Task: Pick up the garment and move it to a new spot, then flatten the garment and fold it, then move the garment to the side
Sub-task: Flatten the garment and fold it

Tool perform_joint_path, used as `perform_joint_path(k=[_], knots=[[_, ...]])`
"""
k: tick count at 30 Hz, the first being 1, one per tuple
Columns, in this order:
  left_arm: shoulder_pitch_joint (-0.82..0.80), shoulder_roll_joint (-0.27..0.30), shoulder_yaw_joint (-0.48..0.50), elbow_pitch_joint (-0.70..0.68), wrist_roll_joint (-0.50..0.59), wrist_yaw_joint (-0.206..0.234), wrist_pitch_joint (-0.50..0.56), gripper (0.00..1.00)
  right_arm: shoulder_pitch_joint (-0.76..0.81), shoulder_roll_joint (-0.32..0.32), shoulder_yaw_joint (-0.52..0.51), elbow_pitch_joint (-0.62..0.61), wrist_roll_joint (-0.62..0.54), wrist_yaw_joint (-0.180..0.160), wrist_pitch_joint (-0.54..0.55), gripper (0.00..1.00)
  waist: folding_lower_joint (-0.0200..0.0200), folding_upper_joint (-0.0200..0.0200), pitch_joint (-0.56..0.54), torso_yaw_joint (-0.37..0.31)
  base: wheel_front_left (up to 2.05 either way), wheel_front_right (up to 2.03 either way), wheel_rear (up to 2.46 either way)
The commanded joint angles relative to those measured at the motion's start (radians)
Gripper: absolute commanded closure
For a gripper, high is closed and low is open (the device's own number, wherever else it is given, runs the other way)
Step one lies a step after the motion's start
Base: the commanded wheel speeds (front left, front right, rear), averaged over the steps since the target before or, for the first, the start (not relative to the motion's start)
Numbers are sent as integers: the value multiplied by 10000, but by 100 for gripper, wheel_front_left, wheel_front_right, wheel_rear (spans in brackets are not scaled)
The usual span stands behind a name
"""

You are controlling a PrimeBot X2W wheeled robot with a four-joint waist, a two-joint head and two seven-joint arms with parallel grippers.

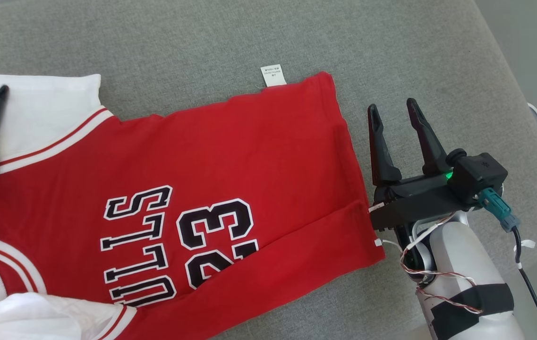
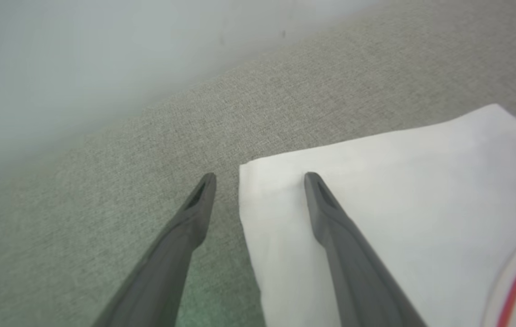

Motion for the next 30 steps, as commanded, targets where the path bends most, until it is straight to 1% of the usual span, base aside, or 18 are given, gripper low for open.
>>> perform_joint_path(k=[1, 12, 13, 14, 15, 17, 19, 23, 25, 30], knots=[[-141, 59, -37, 59, -116, 23, 32, 0, -119, 21, 21, 26, 76, -15, -7, 0, -2, -2, 46, -26, 0, 0, 0], [-776, -4, -896, 696, -840, 22, 569, 0, -422, 24, 277, 374, 158, -16, -7, 0, -2, -2, 316, -76, 0, 0, 0], [-788, -28, -946, 771, -844, 22, 611, 17, -467, 22, 286, 424, 137, -16, -7, 0, -2, -2, 325, -65, 0, 0, 0], [-795, -39, -984, 869, -889, 24, 640, 48, -516, 22, 286, 483, 98, -16, -7, 0, -2, -2, 321, -44, 0, 0, 0], [-795, -67, -1020, 945, -992, 24, 679, 100, -561, 19, 285, 539, 58, -16, -7, 0, -2, -2, 311, -21, 0, 0, 0], [-796, -162, -1145, 939, -1198, 24, 720, 100, -678, 24, 337, 764, -54, -16, -7, 0, -2, -2, 260, 59, 0, 0, 0], [-880, -216, -1190, 882, -1370, 24, 501, 100, -860, 19, 328, 1032, -125, -17, -7, 0, -2, -2, 184, 172, 0, 0, 0], [-1050, -326, -1450, 503, -1445, 22, 7, 100, -1430, 10, 434, 1904, -388, -17, -7, 0, -2, -2, -20, 439, 0, 0, 0], [-1115, -328, -1539, 290, -1485, 22, -309, 100, -1758, 11, 477, 2538, -509, -16, 7, 0, -2, -2, -116, 554, 0, 0, 0], [-1181, -365, -1845, -280, -1497, 22, -1090, 100, -2915, -263, 699, 3899, -435, -17, 631, 0, -2, -2, -246, 918, 0, 0, 0]])
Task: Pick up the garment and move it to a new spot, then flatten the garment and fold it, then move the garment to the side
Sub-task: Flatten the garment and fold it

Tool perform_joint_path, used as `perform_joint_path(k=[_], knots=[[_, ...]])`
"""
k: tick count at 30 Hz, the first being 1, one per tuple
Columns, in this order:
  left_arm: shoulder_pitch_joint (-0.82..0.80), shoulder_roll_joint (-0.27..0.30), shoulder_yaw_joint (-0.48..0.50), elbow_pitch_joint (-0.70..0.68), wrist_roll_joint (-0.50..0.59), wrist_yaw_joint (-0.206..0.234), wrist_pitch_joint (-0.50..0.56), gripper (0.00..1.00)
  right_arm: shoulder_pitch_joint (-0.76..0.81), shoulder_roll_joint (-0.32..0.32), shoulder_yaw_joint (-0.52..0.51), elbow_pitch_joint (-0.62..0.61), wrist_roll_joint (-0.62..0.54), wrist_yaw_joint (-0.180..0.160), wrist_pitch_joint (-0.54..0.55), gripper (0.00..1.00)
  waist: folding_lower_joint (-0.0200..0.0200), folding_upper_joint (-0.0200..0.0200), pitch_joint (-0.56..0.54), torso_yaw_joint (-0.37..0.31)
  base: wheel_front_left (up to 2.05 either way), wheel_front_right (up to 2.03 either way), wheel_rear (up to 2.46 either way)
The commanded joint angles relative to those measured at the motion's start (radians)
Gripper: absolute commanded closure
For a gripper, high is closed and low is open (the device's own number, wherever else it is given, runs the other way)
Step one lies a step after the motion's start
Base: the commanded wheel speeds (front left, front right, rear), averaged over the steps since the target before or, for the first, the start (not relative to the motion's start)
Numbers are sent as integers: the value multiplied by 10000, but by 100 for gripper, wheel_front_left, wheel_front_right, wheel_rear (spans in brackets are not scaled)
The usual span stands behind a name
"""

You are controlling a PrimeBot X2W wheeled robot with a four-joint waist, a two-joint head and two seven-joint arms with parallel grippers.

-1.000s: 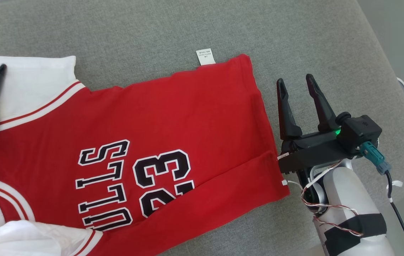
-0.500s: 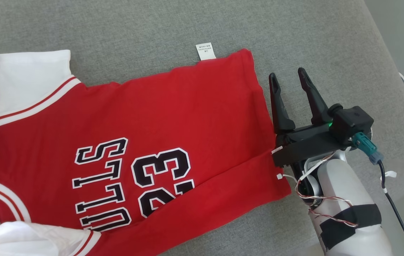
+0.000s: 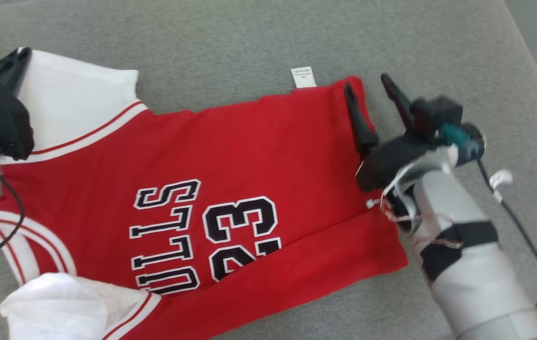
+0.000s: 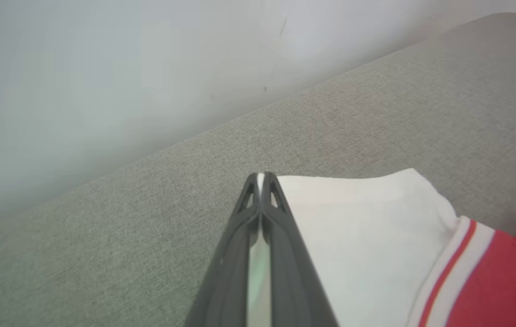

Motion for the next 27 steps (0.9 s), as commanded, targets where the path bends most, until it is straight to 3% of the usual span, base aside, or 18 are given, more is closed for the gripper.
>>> perform_joint_path(k=[1, 8, 23, 25, 27], knots=[[-93, -13, -103, -157, 46, 22, -291, 100, -406, -173, 69, 429, 62, -19, 323, 0, 0, -1, -135, 286, 0, 0, 0], [-57, -183, -441, -553, 152, 22, -1087, 100, -1325, -616, -86, 1713, 285, -19, 1199, 0, 0, -1, -200, 673, 0, 0, 0], [-192, -346, -795, -740, 87, 22, -1633, 100, -1677, -751, 164, 2709, 880, -19, 1635, 0, 0, -1, -185, 895, 0, 0, 0], [-257, -361, -831, -752, 69, 22, -1642, 100, -1738, -746, 189, 2840, 919, -19, 1654, 15, 0, -1, -143, 941, 0, 0, 0], [-286, -369, -880, -756, 37, 22, -1666, 100, -1834, -750, 201, 2964, 969, -19, 1717, 52, 0, -1, -105, 984, 0, 0, 0]])
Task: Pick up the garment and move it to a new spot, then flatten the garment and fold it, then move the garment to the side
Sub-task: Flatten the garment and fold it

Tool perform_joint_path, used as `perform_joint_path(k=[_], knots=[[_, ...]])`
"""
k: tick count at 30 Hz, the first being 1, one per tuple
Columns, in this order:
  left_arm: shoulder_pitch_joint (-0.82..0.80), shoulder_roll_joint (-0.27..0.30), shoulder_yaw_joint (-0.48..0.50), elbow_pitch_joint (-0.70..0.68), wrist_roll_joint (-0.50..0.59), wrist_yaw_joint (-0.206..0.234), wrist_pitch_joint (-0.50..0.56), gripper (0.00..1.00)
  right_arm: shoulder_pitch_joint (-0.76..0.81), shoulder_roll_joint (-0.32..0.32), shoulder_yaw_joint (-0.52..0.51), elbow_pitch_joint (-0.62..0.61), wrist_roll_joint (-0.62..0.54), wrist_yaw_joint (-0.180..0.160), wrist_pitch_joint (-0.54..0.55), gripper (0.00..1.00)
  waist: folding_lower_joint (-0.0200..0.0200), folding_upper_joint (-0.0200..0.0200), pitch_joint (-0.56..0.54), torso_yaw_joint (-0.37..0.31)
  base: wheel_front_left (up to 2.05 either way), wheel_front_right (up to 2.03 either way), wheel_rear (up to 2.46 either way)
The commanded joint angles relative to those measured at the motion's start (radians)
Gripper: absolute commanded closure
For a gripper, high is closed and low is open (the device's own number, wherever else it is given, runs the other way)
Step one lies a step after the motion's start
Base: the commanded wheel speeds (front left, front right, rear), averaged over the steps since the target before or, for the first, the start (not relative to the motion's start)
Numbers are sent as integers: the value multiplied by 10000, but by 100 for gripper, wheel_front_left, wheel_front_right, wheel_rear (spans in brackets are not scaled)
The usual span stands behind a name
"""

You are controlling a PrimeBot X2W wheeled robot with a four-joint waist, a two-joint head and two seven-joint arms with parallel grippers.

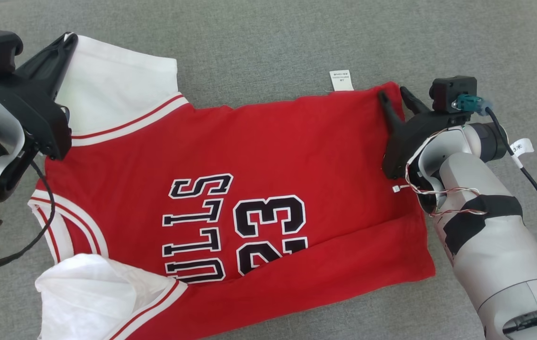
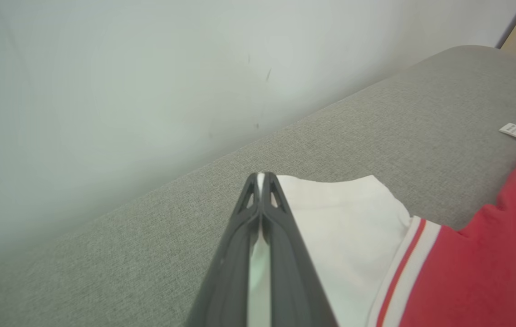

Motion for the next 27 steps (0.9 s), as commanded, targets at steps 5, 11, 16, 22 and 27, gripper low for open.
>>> perform_joint_path(k=[5, 11, 16, 22, 27], knots=[[-210, -34, -99, -12, -84, 22, -114, 100, -342, -11, -33, 271, 53, -19, -131, 100, 0, -1, 131, 149, 0, 0, 0], [-381, -74, 1, 192, -93, 22, -579, 100, -692, -161, -220, 576, -237, -19, -1014, 100, 0, -1, 7, 307, 0, 0, 0], [23, -270, -113, 237, -216, 22, -834, 100, -468, -2, -167, 896, -206, -19, -1403, 100, 0, -1, -388, 375, 0, 0, 0], [851, -300, 74, -154, -500, 56, -1319, 100, 283, -68, 130, 838, 247, -19, -1860, 100, 0, -1, -1000, 508, 0, 0, 0], [1807, -67, 416, -872, -562, 276, -1493, 100, 987, -195, 364, 631, 707, -18, -2021, 100, 0, -1, -1382, 590, 0, 0, 0]])
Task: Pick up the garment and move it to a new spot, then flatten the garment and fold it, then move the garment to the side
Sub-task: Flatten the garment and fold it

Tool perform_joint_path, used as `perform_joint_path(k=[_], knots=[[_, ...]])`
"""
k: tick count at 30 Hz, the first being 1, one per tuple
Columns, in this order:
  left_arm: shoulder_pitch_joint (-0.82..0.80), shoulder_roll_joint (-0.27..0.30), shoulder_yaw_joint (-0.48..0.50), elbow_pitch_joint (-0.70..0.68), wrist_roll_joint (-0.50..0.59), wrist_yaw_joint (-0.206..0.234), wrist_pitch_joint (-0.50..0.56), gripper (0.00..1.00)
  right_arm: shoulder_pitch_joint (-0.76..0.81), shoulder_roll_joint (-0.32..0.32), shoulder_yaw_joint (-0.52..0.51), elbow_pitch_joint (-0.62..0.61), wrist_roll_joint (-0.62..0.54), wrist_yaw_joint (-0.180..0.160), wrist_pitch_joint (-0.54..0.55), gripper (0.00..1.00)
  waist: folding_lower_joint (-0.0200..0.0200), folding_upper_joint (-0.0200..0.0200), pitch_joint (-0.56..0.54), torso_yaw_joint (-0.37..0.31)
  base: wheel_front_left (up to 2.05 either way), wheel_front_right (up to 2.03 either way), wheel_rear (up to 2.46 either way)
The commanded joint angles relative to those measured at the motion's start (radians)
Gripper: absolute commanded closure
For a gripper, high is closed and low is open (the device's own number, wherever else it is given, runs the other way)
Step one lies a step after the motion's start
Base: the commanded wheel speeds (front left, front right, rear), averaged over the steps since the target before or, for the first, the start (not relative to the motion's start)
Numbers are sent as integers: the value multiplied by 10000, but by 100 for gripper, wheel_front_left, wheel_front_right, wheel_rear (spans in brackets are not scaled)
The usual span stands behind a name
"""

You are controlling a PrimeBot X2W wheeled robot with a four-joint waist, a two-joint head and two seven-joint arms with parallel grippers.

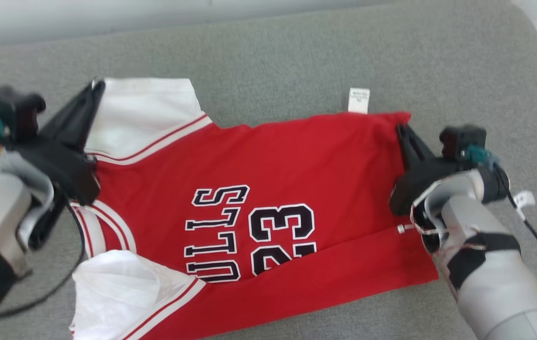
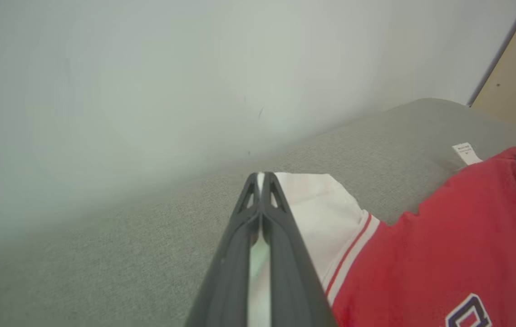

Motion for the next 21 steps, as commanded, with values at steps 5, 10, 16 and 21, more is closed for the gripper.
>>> perform_joint_path(k=[5, 10, 16, 21], knots=[[1661, 250, 743, -1184, 154, 504, -81, 100, 882, -327, 116, -381, 689, -19, -161, 100, 1, 0, -592, 283, 0, 0, 0], [3535, 135, 2008, -2685, 568, 1098, -67, 100, 1690, -712, 94, -940, 1360, -18, -221, 100, 1, 0, -873, 525, 0, 0, 0], [5697, -249, 3169, -4135, 1282, 1637, -67, 100, 2601, -1027, 175, -1721, 1860, -19, -248, 100, 1, 0, -1147, 746, 0, 0, 0], [7025, -694, 3551, -4478, 1804, 1631, -70, 100, 3375, -1357, 87, -2561, 2170, -18, -252, 100, 1, 0, -1314, 966, 0, 0, 0]])
